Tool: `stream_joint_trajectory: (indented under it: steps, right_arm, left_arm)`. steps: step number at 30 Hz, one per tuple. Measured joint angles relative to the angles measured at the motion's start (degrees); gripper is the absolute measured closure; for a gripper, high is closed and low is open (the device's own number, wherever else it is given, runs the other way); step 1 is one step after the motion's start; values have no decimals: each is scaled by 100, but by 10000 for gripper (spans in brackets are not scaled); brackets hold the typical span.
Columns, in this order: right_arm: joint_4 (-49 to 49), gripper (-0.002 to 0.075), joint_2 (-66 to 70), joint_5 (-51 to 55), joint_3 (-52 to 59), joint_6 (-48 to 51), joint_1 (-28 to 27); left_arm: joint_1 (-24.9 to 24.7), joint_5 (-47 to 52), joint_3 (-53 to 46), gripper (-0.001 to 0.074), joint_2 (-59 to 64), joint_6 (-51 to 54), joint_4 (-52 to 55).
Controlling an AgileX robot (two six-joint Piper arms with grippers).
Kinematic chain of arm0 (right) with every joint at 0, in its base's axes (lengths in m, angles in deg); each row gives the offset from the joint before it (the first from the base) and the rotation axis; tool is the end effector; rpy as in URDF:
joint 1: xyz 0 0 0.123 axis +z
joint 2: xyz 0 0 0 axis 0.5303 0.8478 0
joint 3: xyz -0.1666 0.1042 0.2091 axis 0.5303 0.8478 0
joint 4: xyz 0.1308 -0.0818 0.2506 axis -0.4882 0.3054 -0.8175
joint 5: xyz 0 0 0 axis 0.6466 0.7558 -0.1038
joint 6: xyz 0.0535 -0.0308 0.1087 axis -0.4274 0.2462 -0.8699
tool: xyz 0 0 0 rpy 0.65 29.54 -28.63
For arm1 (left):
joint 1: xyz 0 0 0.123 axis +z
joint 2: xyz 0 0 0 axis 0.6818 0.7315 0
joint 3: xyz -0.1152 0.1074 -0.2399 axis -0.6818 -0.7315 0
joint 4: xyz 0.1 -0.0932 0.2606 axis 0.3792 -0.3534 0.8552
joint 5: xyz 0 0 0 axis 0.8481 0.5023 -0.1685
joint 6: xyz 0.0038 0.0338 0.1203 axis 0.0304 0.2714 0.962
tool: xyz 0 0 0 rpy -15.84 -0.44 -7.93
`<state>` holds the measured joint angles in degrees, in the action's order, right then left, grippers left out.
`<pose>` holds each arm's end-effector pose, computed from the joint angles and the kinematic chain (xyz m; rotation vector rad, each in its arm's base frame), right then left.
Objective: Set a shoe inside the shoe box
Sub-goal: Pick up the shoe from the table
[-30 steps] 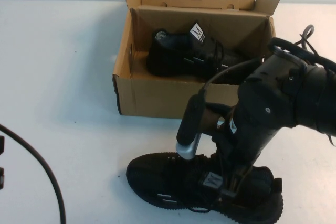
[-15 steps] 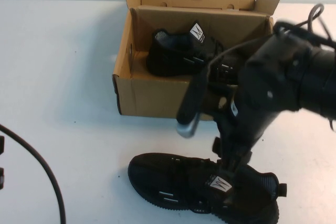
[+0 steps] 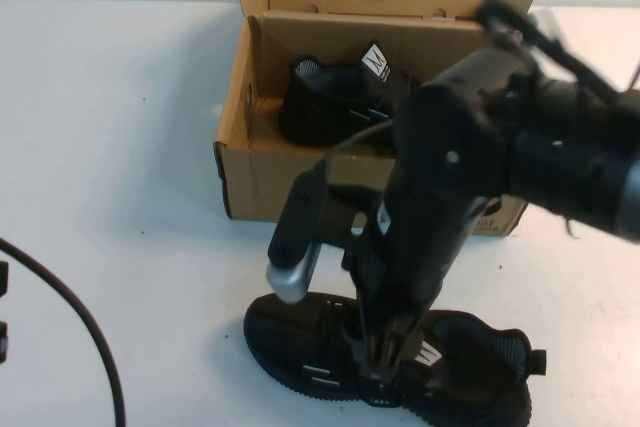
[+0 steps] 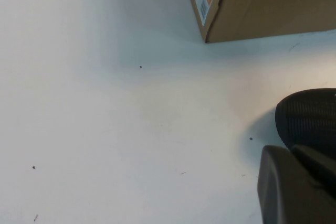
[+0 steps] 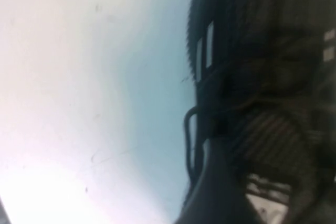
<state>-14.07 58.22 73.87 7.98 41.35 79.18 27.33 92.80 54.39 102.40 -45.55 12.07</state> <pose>0.2587 0.2900 0.2374 -1.7896 2.3681 0.1358 0.1709 -0.0600 0.3220 0.3644 2.2374 -0.2469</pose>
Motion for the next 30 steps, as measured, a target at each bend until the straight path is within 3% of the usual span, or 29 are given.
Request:
stream_joint_trajectory:
  steps: [11,14,16,19,30]
  right_arm:
    - [226,319,832,102,0,-243,20]
    - [404,414,999,102,0,-418,20]
    - [414,567,1030,102,0,-455,23]
    - [414,683,1030,106,0,-470,33]
    - [584,713,202,167,-264,-191,46]
  left_arm:
    - [0,0,0,736,0,0,0]
    - [0,18,0,736,0,0,0]
    - [0,40,0,736,0,0,0]
    - [0,40,0,736,0,0,0]
    - [0,40,12,736,0,0,-24]
